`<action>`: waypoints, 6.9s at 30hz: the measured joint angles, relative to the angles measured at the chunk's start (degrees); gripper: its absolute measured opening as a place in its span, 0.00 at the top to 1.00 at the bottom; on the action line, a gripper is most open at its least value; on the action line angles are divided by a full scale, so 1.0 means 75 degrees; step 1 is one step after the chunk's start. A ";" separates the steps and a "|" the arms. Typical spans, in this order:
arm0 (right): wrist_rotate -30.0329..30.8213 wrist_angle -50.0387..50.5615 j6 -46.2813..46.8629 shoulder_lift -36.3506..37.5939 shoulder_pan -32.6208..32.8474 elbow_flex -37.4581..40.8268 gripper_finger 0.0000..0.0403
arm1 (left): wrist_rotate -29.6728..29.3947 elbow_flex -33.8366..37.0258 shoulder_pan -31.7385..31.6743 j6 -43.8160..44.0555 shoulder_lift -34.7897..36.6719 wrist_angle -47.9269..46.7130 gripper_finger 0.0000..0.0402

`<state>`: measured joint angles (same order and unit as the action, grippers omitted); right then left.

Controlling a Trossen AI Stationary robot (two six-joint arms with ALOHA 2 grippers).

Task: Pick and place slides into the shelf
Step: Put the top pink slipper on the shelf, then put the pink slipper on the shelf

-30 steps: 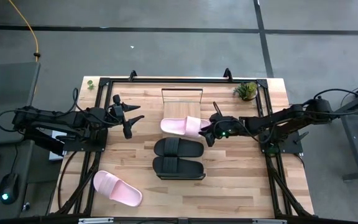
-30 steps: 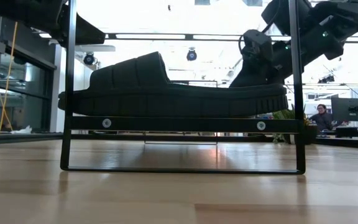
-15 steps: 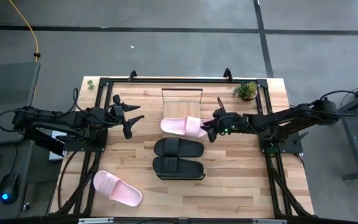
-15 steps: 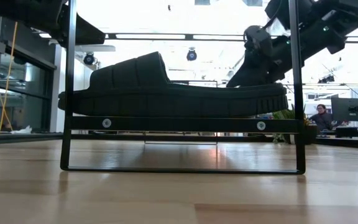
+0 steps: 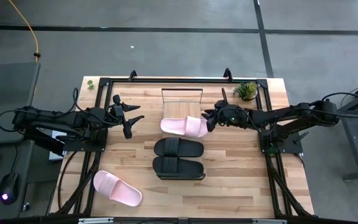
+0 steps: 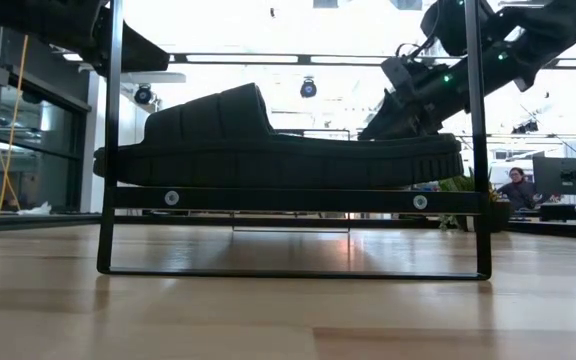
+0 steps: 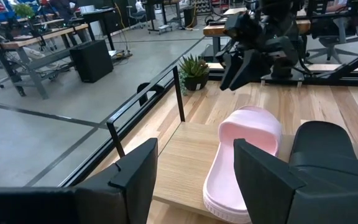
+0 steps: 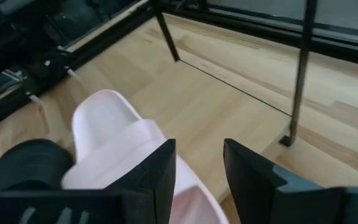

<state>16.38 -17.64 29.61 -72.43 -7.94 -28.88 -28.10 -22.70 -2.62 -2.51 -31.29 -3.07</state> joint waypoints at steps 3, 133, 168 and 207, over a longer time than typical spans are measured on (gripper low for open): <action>-0.0003 0.0034 -0.0003 -0.0002 -0.0062 0.0000 0.69 | 0.0000 0.0000 0.0001 0.0002 0.0000 0.0000 0.52; -0.4850 -0.6657 0.0213 -0.1759 0.0073 0.0000 0.69 | 0.2804 -0.1031 0.0007 0.3575 0.1116 -0.4516 0.52; -0.4868 -0.2460 -0.1212 -0.1762 0.0468 -0.2002 0.69 | 0.0768 -0.3602 0.4408 0.4348 -0.3496 -0.3636 0.52; -0.4953 -0.1507 -0.1197 -0.1739 0.0582 -0.2042 0.69 | -0.0218 -0.7687 0.5407 0.9899 -0.8311 -0.9129 0.52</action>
<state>-20.77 -28.94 20.63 -85.47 -3.57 -44.20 -29.74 -80.35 37.93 71.72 -93.62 -71.54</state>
